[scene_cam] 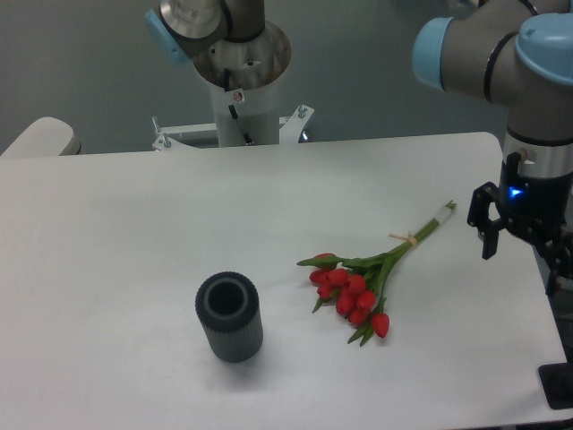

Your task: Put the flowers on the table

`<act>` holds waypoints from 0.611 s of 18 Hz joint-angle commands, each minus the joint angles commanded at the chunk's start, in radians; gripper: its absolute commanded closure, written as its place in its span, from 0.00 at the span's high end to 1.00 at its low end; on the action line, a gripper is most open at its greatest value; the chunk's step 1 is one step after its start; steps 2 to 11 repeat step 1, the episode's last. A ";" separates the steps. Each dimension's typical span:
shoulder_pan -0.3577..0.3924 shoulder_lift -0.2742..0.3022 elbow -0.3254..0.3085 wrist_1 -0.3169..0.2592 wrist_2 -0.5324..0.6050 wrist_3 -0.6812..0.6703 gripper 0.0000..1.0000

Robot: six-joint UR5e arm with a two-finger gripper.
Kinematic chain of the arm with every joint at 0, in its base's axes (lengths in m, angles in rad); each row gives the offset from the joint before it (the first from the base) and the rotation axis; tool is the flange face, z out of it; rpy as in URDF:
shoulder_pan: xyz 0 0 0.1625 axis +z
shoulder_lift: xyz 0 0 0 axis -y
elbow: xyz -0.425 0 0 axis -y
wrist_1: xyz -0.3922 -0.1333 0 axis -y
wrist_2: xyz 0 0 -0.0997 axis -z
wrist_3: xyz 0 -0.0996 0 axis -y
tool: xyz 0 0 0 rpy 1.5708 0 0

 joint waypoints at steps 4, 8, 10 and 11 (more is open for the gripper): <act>-0.002 0.000 -0.002 0.000 0.002 0.000 1.00; -0.002 0.000 -0.002 0.000 0.002 0.000 1.00; -0.002 0.000 -0.002 0.000 0.002 0.000 1.00; -0.002 0.000 -0.002 0.000 0.002 0.000 1.00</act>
